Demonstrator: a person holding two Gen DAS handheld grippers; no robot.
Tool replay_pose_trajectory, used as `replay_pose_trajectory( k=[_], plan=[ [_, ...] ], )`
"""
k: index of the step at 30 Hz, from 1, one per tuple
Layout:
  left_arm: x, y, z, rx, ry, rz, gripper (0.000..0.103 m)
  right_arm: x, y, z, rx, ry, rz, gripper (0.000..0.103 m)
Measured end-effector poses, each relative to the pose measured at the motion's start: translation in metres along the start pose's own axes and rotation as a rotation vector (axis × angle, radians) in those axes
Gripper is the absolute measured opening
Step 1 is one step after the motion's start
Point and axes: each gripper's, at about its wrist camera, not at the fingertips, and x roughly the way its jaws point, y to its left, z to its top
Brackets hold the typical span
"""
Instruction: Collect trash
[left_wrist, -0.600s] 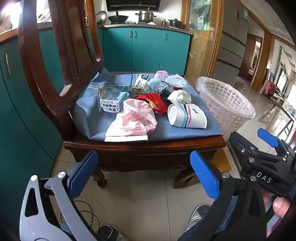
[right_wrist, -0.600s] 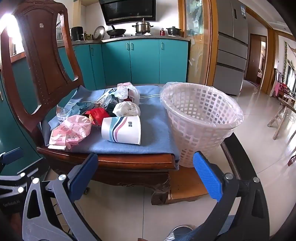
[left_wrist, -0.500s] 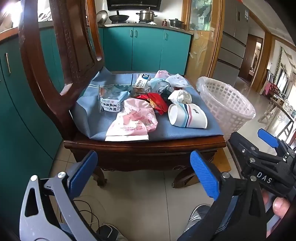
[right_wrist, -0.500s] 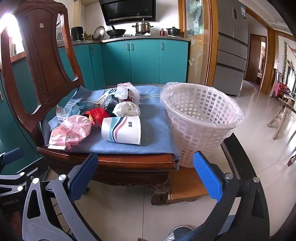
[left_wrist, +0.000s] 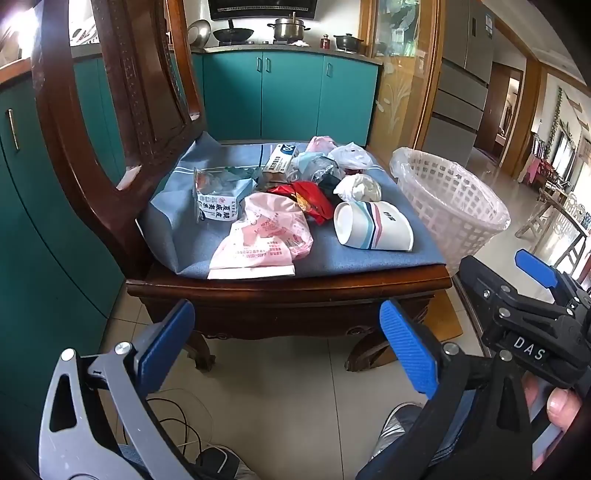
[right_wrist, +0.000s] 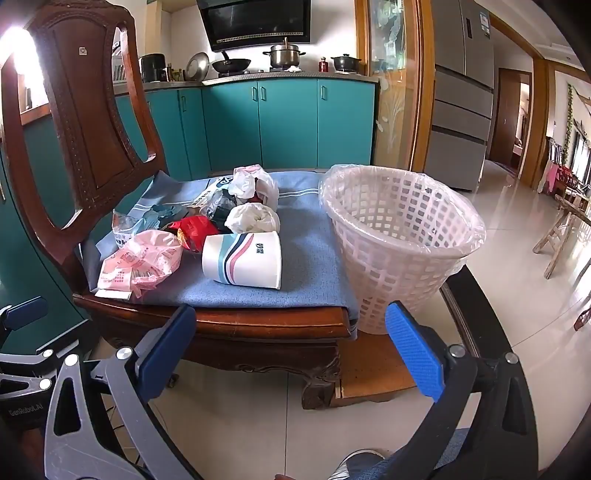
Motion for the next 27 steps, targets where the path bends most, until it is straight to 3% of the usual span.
replay_pose_trajectory(
  k=[27],
  plan=[
    [-0.0006,0.0025,0.0001,-0.012,0.009,-0.017,0.1,-0.0019,-0.001,-0.0003,0.003,-0.001,0.0,0.1]
  ],
)
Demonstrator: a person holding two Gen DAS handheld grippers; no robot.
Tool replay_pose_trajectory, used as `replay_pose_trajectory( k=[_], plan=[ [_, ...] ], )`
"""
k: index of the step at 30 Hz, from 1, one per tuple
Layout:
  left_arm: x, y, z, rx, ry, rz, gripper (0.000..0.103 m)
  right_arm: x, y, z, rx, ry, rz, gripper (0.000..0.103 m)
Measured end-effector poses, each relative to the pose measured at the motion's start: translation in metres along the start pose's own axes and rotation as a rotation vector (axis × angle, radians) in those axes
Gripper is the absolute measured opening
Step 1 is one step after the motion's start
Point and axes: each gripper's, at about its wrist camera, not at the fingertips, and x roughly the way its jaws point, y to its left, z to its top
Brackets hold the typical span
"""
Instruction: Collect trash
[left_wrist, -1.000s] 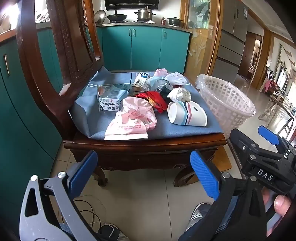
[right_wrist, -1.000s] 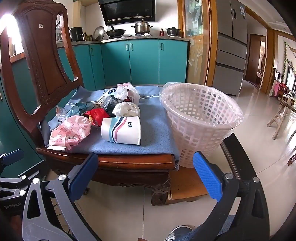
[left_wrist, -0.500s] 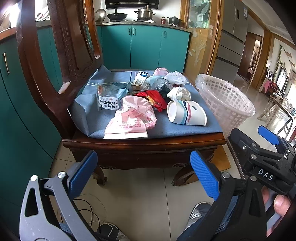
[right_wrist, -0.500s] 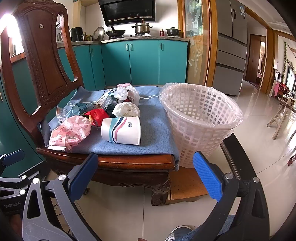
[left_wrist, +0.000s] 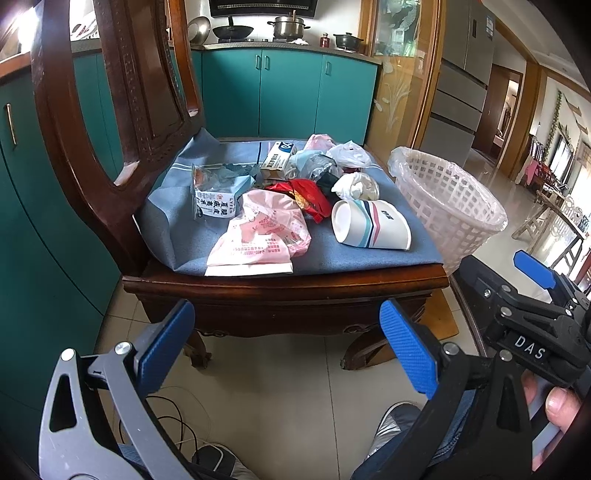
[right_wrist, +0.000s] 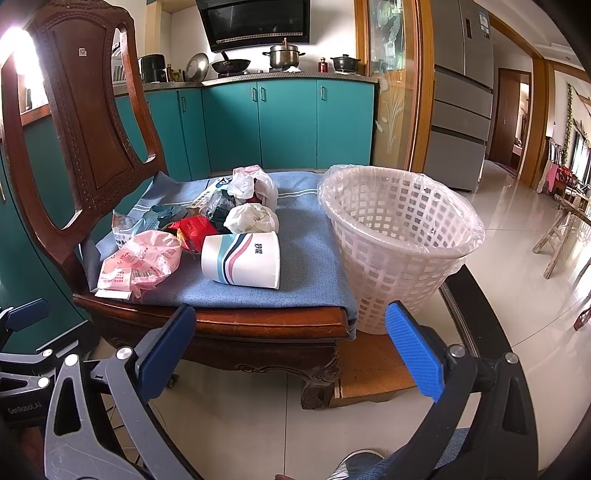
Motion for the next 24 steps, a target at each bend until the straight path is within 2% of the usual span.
replay_pose_trajectory(
  k=[24],
  plan=[
    [0.0014,-0.0019,-0.0011,0.006,0.009,-0.002,0.1,-0.0001,-0.0006,-0.0003,0.0,0.001,0.004,0.1]
  ],
)
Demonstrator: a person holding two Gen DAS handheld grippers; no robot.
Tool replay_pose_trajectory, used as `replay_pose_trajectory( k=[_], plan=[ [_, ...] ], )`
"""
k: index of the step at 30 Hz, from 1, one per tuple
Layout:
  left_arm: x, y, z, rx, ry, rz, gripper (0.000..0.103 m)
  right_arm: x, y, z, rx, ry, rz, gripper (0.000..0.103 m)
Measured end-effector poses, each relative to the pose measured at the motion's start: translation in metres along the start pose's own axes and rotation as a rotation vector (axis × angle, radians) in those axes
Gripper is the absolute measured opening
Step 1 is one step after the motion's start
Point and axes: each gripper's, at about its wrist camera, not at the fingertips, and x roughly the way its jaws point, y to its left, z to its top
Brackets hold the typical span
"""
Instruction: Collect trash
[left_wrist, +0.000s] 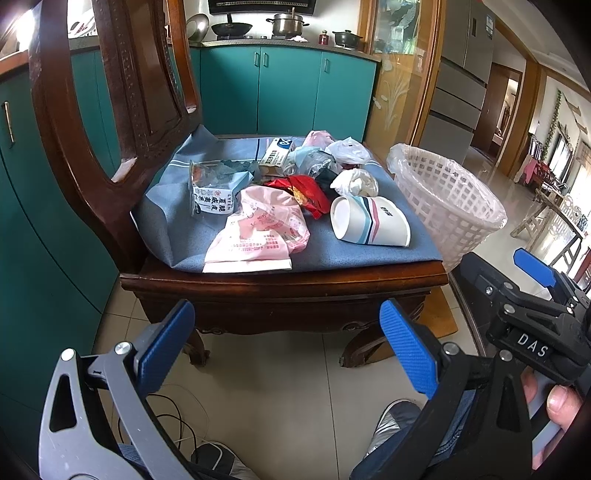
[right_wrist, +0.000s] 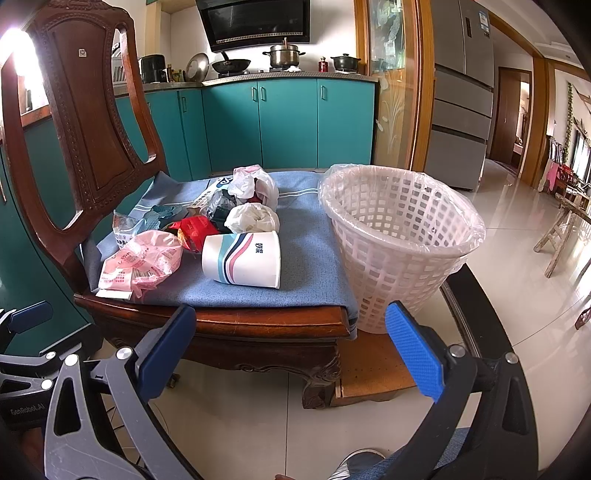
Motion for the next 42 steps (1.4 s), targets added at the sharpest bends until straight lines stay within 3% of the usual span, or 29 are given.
replay_pose_trajectory(
  k=[42],
  plan=[
    [0.0031,0.0022,-0.0002,-0.012,0.008,-0.001,0.1,0.0001,0.0,-0.0006,0.001,0.002,0.003,0.1]
  ],
)
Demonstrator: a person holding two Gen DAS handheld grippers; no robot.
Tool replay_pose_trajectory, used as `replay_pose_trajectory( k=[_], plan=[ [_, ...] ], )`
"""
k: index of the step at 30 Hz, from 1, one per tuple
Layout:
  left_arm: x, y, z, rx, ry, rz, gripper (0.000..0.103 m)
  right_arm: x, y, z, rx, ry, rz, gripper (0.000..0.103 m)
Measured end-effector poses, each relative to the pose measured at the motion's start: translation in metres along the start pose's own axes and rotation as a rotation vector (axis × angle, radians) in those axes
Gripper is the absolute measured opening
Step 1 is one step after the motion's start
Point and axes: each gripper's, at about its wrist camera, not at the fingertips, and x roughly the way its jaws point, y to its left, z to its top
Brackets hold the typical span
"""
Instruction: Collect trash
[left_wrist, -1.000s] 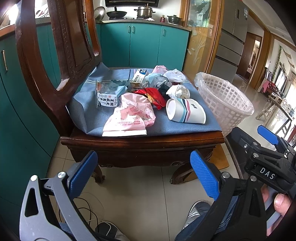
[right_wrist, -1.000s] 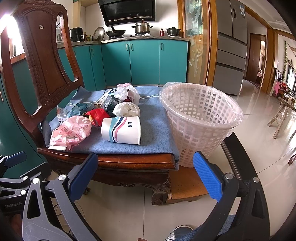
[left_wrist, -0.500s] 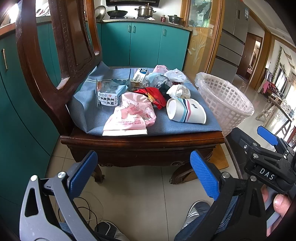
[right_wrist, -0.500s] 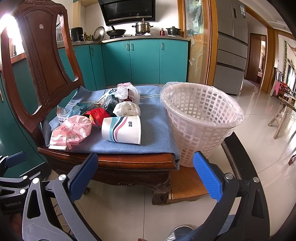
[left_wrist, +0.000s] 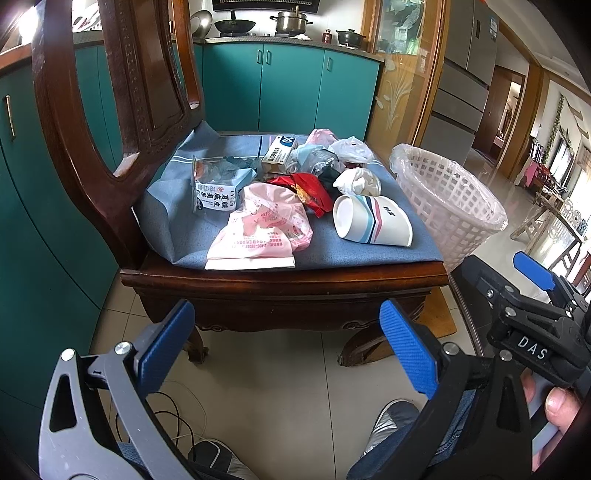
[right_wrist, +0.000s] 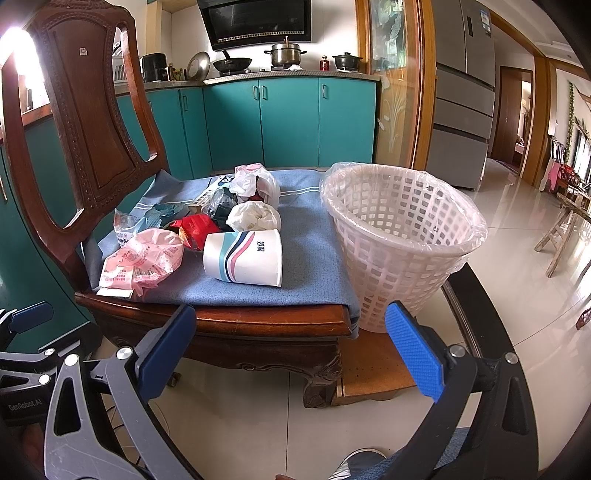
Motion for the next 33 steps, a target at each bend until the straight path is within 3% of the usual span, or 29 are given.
replay_pose_trajectory(
  k=[12,19,25,33],
  plan=[
    [-0.004,0.017,0.008,-0.057,-0.035,0.019,0.1,-0.001,0.004,-0.002,0.005,0.004,0.014,0.1],
    [0.015,0.042,0.054,-0.087,-0.085,0.074,0.1,0.004,0.001,0.0,0.009,0.018,0.036,0.1],
    [0.072,0.052,0.099,-0.068,-0.007,0.124,0.1,0.01,0.001,0.001,0.015,0.038,0.056,0.1],
    [0.144,0.071,0.127,-0.101,0.142,0.16,0.099,0.02,-0.001,0.002,0.026,0.059,0.067,0.1]
  ],
)
